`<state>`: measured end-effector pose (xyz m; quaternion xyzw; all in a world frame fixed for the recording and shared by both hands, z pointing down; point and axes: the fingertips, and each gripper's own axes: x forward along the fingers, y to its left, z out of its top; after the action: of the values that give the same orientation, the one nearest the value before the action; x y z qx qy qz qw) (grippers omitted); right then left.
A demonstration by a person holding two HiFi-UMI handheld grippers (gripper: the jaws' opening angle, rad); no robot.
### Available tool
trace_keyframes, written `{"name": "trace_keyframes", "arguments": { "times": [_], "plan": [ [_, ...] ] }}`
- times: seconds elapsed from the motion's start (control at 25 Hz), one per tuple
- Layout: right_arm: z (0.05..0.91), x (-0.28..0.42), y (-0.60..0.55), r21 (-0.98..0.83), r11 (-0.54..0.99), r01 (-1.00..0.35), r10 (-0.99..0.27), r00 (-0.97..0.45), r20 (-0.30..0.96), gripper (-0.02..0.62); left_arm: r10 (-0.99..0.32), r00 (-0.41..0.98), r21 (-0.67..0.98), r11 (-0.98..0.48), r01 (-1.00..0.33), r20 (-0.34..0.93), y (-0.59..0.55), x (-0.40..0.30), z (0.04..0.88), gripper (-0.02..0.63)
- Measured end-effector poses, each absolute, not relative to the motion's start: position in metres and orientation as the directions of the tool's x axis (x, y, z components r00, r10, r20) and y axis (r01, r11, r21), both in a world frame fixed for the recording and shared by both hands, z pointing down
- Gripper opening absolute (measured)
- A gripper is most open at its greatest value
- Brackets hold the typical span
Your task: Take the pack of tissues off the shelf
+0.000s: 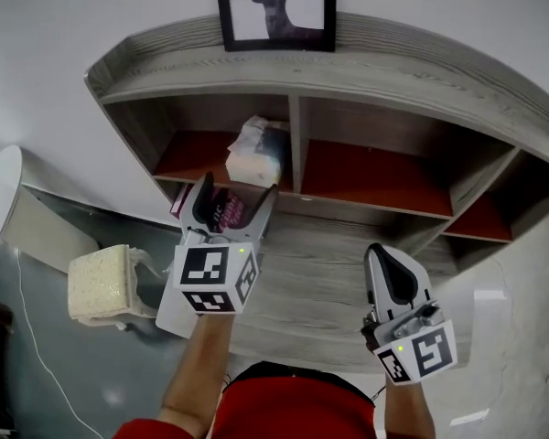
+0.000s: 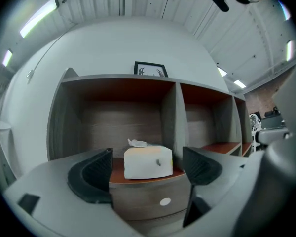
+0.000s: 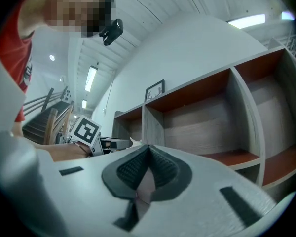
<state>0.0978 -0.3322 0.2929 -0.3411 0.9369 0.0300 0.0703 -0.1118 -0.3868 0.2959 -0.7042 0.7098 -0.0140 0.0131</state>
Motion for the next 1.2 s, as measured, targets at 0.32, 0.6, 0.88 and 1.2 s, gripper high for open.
{"name": "trace_keyframes", "arguments": {
  "times": [0.32, 0.6, 0.88, 1.2],
  "plan": [
    [0.296, 0.104, -0.347, 0.005, 0.729, -0.684, -0.677, -0.722, -0.140, 0.005, -0.995, 0.014, -0.053, -0.019, -0.998, 0.097, -0.418, -0.112, 0.315, 0.422],
    [0.302, 0.107, -0.356, 0.003, 0.712, -0.702, -0.697, -0.706, -0.125, 0.005, -0.990, 0.026, -0.036, -0.032, -0.999, 0.136, -0.437, -0.114, 0.325, 0.422],
    [0.305, 0.106, -0.362, -0.002, 0.709, -0.706, -0.700, -0.703, -0.122, 0.005, -0.993, 0.035, -0.013, -0.037, -0.999, 0.116, -0.441, -0.113, 0.325, 0.415],
    [0.301, 0.097, -0.362, 0.003, 0.719, -0.695, -0.688, -0.713, -0.135, 0.005, -0.996, 0.044, -0.022, -0.046, -0.999, 0.072, -0.431, -0.113, 0.318, 0.380]
  ]
}}
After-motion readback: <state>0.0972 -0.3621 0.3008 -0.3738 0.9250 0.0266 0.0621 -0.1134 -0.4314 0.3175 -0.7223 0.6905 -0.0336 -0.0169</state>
